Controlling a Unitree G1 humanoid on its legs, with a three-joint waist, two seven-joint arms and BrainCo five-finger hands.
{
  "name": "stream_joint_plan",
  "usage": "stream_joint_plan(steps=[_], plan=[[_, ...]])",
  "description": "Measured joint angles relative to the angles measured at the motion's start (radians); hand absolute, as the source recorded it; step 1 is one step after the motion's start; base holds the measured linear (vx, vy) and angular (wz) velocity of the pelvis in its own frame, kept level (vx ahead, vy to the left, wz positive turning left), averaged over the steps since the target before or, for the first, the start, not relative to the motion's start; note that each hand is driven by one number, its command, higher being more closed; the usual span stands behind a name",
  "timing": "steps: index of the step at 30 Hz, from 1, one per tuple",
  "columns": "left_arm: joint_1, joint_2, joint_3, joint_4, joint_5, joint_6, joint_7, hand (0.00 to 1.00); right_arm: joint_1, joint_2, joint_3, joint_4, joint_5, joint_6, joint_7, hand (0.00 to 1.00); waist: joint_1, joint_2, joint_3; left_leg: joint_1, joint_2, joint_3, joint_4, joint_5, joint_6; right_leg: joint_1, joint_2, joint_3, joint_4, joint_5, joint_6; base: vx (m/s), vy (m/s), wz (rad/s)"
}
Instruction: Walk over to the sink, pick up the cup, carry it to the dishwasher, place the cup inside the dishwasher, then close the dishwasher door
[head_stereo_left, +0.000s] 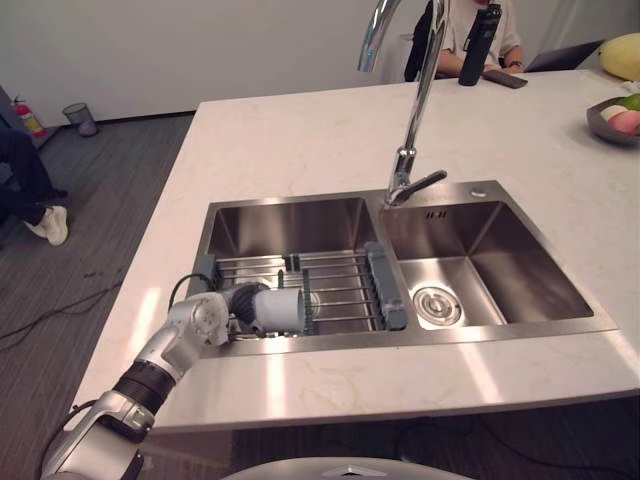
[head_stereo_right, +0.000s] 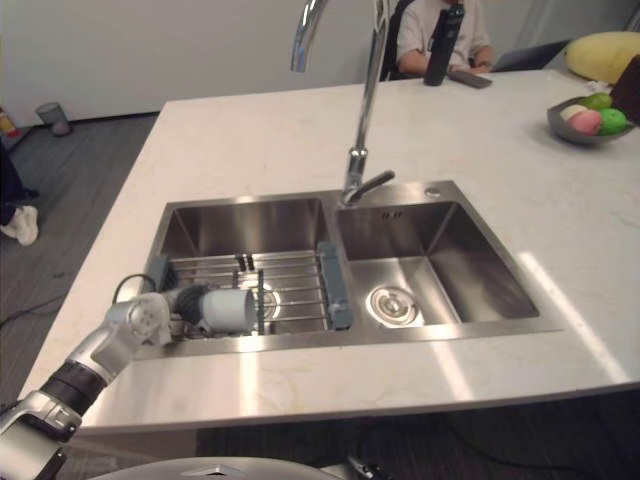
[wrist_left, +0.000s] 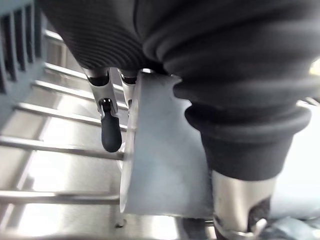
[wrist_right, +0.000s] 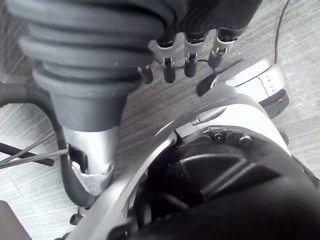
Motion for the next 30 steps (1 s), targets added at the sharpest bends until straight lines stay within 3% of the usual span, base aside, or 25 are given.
stream_joint_plan(steps=[4, 13, 20, 23, 30], plan=[[0.013, 0.003, -0.001, 0.003, -0.058, -0.044, 0.032, 1.0, -0.008, -0.005, 0.0, 0.013, 0.0, -0.002, 0.0, 0.0, -0.002, 0.001, 0.001, 0.0, -0.001, -0.002, 0.0, -0.002, 0.0, 0.0, 0.0, 0.0, 0.005, -0.001, 0.002, 0.0, 0.0, 0.0], [0.073, -0.001, 0.02, -0.013, -0.145, -0.155, 0.196, 1.0, -0.025, -0.005, -0.006, 0.036, 0.001, -0.02, -0.002, 0.0, 0.009, -0.007, 0.007, 0.001, -0.003, -0.016, 0.0, -0.003, 0.001, 0.008, -0.003, -0.013, 0.005, -0.005, 0.007, 0.0, 0.0, 0.04], [0.143, -0.05, 0.075, -0.042, -0.201, -0.22, 0.299, 1.0, -0.02, -0.004, -0.006, 0.036, 0.003, -0.022, -0.003, 0.0, 0.025, -0.017, 0.014, -0.001, -0.004, -0.029, 0.0, 0.0, 0.003, 0.016, -0.007, -0.034, 0.005, -0.008, 0.011, -0.02, -0.02, 0.07], [0.173, -0.078, 0.111, -0.047, -0.3, -0.228, 0.339, 1.0, -0.019, 0.002, -0.006, 0.036, 0.007, -0.022, -0.006, 0.0, 0.031, -0.024, 0.018, -0.001, -0.004, -0.03, 0.0, 0.0, 0.003, 0.016, -0.007, -0.034, 0.005, -0.008, 0.012, 0.0, 0.0, 0.0], [0.207, -0.198, 0.274, -0.268, -0.675, -0.233, 0.348, 1.0, -0.008, 0.018, -0.006, 0.036, 0.06, -0.042, -0.013, 0.0, 0.057, -0.038, 0.026, -0.004, -0.009, -0.044, 0.0, 0.0, 0.003, 0.02, -0.012, -0.045, 0.006, -0.011, 0.015, 0.0, -0.008, 0.04]])
